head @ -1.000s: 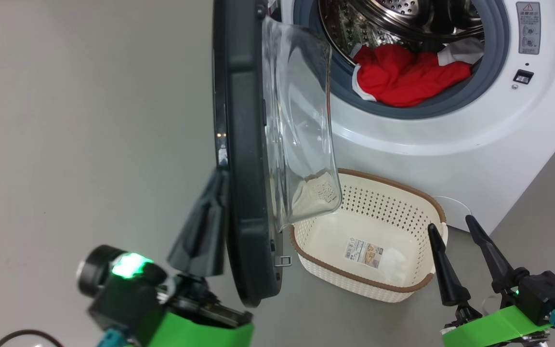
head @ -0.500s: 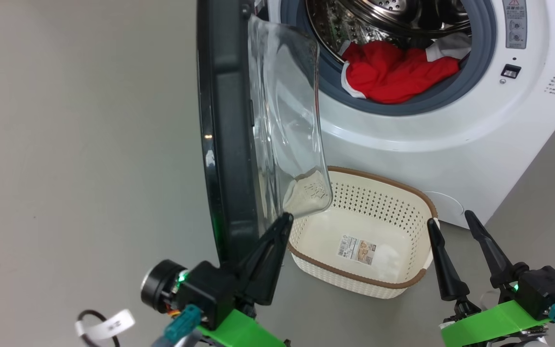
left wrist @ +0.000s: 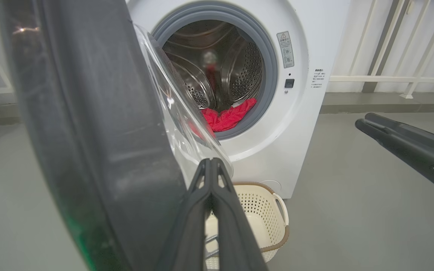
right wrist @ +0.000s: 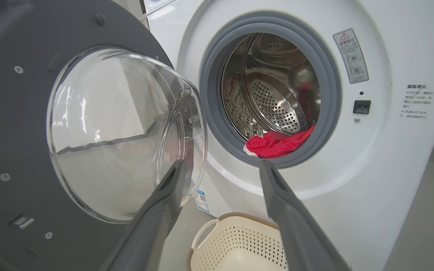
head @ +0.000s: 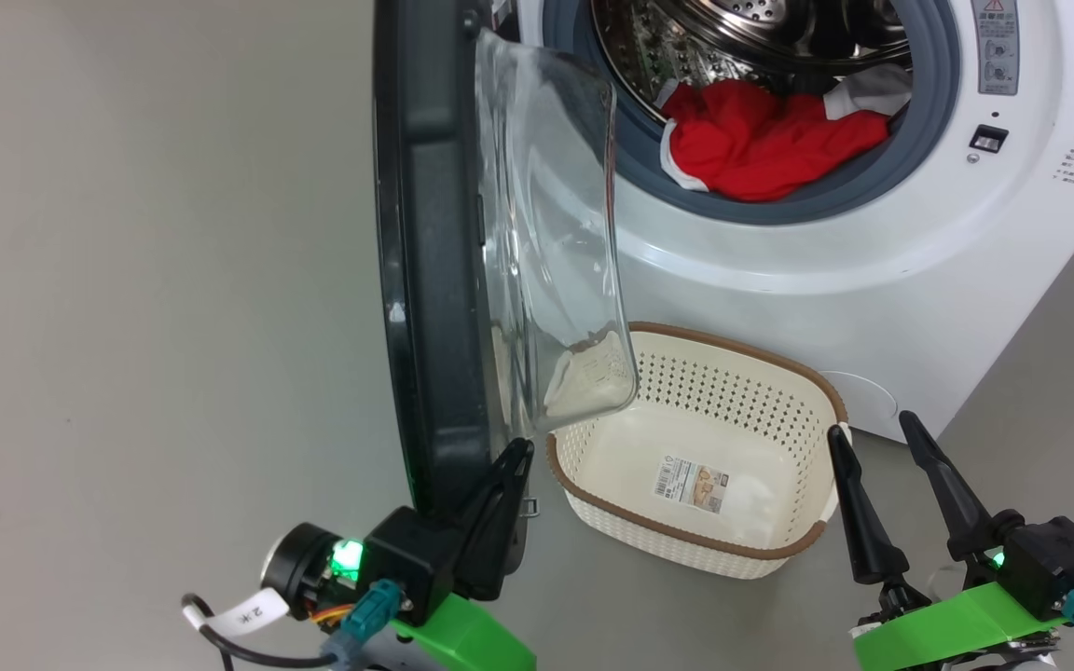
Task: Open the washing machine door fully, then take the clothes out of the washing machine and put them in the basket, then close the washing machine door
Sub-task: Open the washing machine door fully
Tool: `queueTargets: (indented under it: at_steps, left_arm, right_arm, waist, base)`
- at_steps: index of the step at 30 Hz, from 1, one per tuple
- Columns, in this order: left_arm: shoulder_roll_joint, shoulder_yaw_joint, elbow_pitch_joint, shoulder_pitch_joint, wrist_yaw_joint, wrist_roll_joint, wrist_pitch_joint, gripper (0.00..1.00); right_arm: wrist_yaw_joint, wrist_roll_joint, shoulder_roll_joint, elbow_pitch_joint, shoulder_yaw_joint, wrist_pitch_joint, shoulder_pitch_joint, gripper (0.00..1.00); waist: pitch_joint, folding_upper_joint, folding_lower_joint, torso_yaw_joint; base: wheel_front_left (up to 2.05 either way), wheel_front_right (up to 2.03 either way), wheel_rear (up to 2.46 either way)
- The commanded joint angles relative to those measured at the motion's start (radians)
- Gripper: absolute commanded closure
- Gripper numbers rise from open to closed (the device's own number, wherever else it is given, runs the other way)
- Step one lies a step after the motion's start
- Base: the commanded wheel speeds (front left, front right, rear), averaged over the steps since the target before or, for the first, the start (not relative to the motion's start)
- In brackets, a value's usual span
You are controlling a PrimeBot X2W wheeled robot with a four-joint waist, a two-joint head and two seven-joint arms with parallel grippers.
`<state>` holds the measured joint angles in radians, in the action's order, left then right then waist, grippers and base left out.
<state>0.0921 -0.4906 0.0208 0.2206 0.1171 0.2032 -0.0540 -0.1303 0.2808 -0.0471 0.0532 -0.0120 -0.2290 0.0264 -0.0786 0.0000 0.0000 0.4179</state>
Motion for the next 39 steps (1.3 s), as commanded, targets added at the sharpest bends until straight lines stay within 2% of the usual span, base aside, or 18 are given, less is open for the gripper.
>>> queueTargets:
  at_steps: [1, 25, 33, 39]
  left_arm:
    - [0.018, 0.048, 0.013, 0.025, 0.018, -0.001, 0.007, 1.0]
    - [0.069, 0.176, 0.016, -0.004, 0.112, 0.035, 0.048, 1.0]
    - [0.091, 0.243, -0.024, -0.001, 0.132, 0.067, 0.084, 1.0]
    - [0.104, 0.284, -0.092, 0.023, 0.124, 0.093, 0.141, 1.0]
  right_arm:
    - [0.0, 0.002, -0.003, -0.021, -0.026, -0.009, -0.034, 0.0]
    - [0.0, -0.015, -0.003, -0.033, -0.024, 0.011, -0.04, 0.0]
    - [0.0, -0.023, -0.003, -0.035, -0.028, 0.019, -0.046, 0.0]
    - [0.0, -0.038, -0.003, -0.047, -0.027, 0.036, -0.052, 0.0]
  waist:
    - [0.001, 0.0, 0.0, 0.005]
    - [-0.021, 0.0, 0.0, 0.066]
    - [-0.027, 0.0, 0.0, 0.074]
    - [-0.031, 0.0, 0.0, 0.074]
  base:
    - [0.0, 0.0, 0.0]
    - [0.0, 0.0, 0.0]
    - [0.0, 0.0, 0.0]
    - [0.0, 0.0, 0.0]
